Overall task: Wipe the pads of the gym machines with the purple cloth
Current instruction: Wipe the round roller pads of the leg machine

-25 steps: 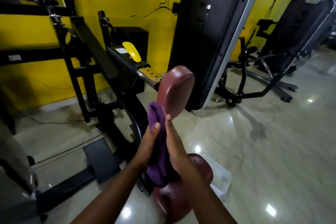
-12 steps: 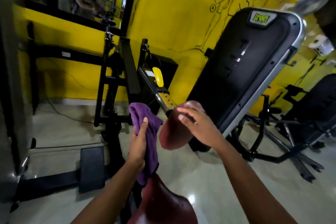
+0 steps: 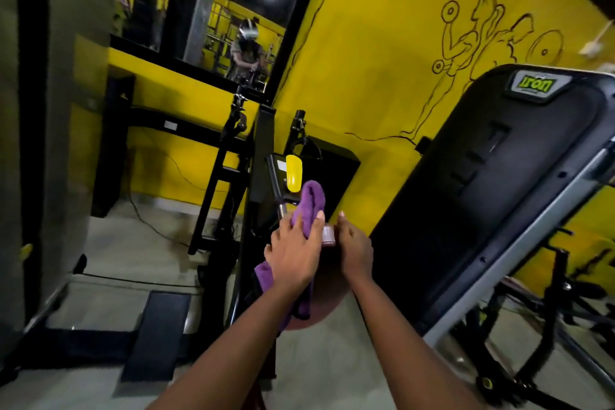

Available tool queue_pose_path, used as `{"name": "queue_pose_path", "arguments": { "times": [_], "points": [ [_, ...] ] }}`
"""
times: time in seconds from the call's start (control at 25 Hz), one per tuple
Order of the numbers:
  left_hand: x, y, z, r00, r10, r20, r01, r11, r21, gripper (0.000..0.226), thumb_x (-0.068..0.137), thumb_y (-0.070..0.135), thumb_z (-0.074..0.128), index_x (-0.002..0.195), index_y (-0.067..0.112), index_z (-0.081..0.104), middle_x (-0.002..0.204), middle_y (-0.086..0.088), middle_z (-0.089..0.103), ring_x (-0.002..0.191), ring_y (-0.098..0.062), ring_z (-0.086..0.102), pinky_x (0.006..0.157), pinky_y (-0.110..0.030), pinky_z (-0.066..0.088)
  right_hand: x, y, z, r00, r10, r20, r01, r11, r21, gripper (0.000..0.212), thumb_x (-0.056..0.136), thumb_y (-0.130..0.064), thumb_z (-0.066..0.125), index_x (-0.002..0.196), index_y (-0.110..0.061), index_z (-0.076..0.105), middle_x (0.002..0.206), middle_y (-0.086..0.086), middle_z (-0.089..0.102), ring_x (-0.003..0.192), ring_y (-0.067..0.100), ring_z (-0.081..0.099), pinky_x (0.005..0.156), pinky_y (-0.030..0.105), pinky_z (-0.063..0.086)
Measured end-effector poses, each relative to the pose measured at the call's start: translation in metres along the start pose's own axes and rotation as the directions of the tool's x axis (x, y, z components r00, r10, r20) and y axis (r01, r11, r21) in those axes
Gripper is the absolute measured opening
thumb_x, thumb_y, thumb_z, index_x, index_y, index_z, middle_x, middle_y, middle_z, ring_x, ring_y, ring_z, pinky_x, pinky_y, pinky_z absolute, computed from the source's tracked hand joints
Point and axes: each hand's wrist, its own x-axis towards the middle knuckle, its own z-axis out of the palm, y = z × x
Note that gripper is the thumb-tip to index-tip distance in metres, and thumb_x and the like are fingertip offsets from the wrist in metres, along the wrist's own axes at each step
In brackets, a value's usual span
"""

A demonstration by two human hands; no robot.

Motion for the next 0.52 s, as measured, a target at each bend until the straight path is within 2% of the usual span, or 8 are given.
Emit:
{"name": "queue_pose_path", "arguments": {
  "times": [0.08,0.16,0.2,0.32,0.44,0.52],
  "points": [
    [0.003,0.012,0.004,0.995,0.097,0.005,-0.096,0.97,0.223,0.058,0.092,0.058,0.03,0.14,0.025,0.039,0.15,-0.001,0.031,0.136,-0.029,0.03,0.112,-0.05,0.022,0.002,0.001,0.0,0.999,0.024,-0.028,-0.024,1.0,-0.019,0.049,0.1,-0.04,0.03,0.094,-0.008,0.067,0.102,0.019,0.065,0.091,0.033,0.057,0.067,0.031,0.031],
    [0.009,0.009,0.009,0.984,0.178,0.033,-0.179,0.935,0.307,0.056,0.092,0.06,0.029,0.136,0.029,0.043,0.145,-0.001,0.035,0.131,-0.029,0.034,0.108,-0.048,0.026,0.005,0.002,0.0,1.0,0.026,-0.016,-0.027,0.999,-0.022,0.047,0.1,-0.039,0.03,0.104,-0.008,0.066,0.109,0.02,0.064,0.099,0.035,0.057,0.07,0.032,0.032],
    [0.012,0.005,0.007,0.984,0.176,0.041,-0.18,0.934,0.309,0.056,0.091,0.06,0.03,0.135,0.029,0.045,0.142,-0.001,0.039,0.128,-0.029,0.037,0.106,-0.048,0.03,0.006,0.003,0.002,0.999,0.02,-0.026,-0.02,1.0,-0.023,0.047,0.1,-0.039,0.03,0.104,-0.009,0.066,0.109,0.02,0.064,0.101,0.035,0.057,0.071,0.033,0.033],
    [0.013,0.0,0.001,0.998,0.055,0.011,-0.056,0.981,0.185,0.061,0.088,0.065,0.034,0.128,0.023,0.052,0.135,-0.003,0.047,0.123,-0.029,0.044,0.103,-0.047,0.034,0.005,0.002,0.005,0.996,0.029,-0.086,-0.033,0.998,-0.051,0.048,0.1,-0.039,0.03,0.106,-0.009,0.066,0.115,0.02,0.062,0.106,0.036,0.055,0.077,0.034,0.036],
    [0.005,0.001,0.007,0.975,0.222,-0.003,-0.21,0.927,0.311,0.07,0.08,0.071,0.023,0.126,0.028,0.055,0.136,0.002,0.045,0.125,-0.025,0.041,0.102,-0.043,0.032,0.005,0.002,0.004,0.999,0.019,-0.051,-0.021,0.999,-0.046,0.044,0.1,-0.036,0.03,0.111,-0.009,0.064,0.118,0.022,0.06,0.108,0.037,0.054,0.084,0.039,0.039],
    [0.016,-0.01,0.003,0.981,0.192,-0.027,-0.186,0.973,0.14,0.059,0.084,0.067,0.034,0.118,0.025,0.059,0.127,0.0,0.053,0.118,-0.026,0.048,0.099,-0.043,0.038,0.004,-0.002,0.003,0.996,0.037,-0.077,-0.04,0.999,-0.035,0.045,0.1,-0.036,0.031,0.114,-0.007,0.062,0.12,0.024,0.058,0.111,0.038,0.052,0.087,0.039,0.038]
  ]
}}
